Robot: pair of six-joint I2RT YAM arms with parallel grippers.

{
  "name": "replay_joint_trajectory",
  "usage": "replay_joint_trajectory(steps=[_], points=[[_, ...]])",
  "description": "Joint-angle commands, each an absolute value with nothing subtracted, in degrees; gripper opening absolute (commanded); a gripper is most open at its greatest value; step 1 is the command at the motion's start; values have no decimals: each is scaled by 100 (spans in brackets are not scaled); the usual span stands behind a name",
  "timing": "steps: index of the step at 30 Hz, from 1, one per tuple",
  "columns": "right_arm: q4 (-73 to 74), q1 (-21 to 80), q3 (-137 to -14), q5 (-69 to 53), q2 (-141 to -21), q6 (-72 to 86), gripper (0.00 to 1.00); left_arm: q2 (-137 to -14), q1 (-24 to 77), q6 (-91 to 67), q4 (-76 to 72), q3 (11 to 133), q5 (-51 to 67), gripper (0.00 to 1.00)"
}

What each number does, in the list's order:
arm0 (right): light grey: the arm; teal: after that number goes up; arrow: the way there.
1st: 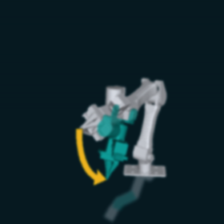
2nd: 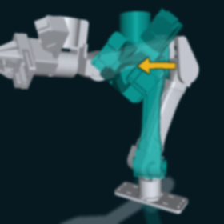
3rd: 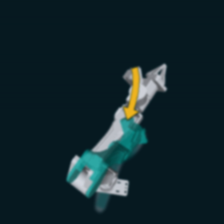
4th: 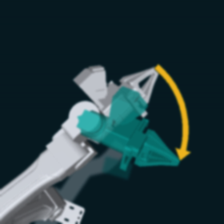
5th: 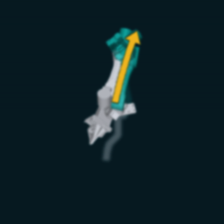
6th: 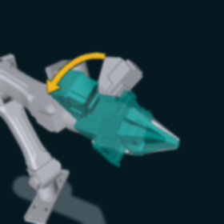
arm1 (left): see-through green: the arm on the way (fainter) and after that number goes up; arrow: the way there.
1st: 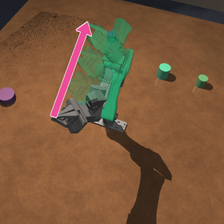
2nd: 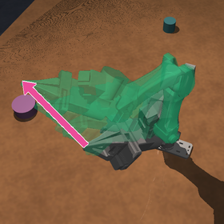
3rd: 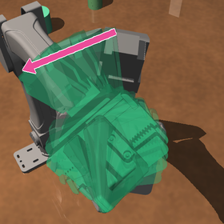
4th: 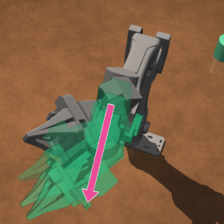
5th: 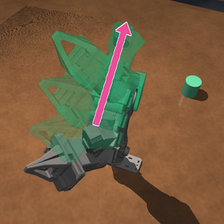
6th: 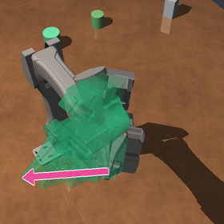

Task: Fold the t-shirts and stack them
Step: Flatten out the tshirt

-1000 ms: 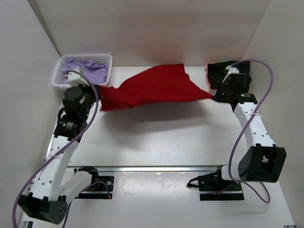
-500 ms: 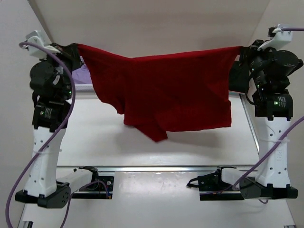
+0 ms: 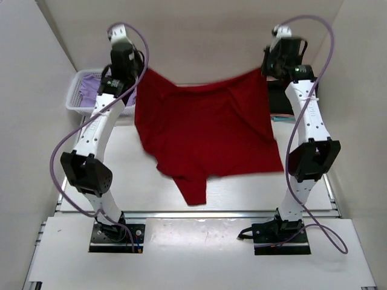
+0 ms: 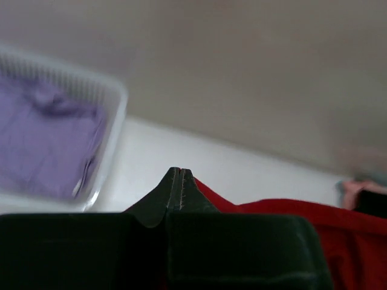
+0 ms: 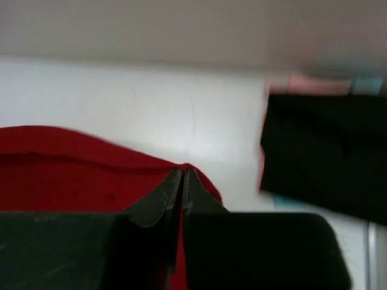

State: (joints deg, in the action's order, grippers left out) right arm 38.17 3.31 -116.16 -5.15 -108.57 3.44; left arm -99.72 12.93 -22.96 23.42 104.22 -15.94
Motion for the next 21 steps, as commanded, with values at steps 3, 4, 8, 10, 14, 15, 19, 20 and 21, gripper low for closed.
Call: replay_joint_trajectory(steps=[3,4,8,10,14,15,19,20,21], points=[[2901,343,-13080,-369,-9889,211,0,-8974,1248,-1933,1495,12277,-1768,0],[2813,256,-12974,-395,-9757,289,0,-8800,1161,-1977,1494,12139,-1662,0],[2882,9,-11832,-545,-9317,377,0,-7895,1501,-1969,1591,10910,-1670,0],[2796,35,-10764,-667,-9089,422,0,-7481,1486,-2126,1643,9666,-1382,0],[2462,-228,-9064,-834,-8255,598,0,-6356,1381,-2496,1722,7626,-1126,0],[2461,-298,-8548,-896,-8070,641,0,-6033,1284,-2566,1836,7350,-960,0],[2663,-352,-7298,-1037,-7761,536,0,-5240,1116,-2479,2441,6039,-791,0],[2741,-299,-7017,-976,-7639,545,0,-5099,1160,-2426,2626,5794,-843,0],[2794,-290,-6883,-993,-7516,597,0,-5045,1195,-2443,2767,5583,-887,0]])
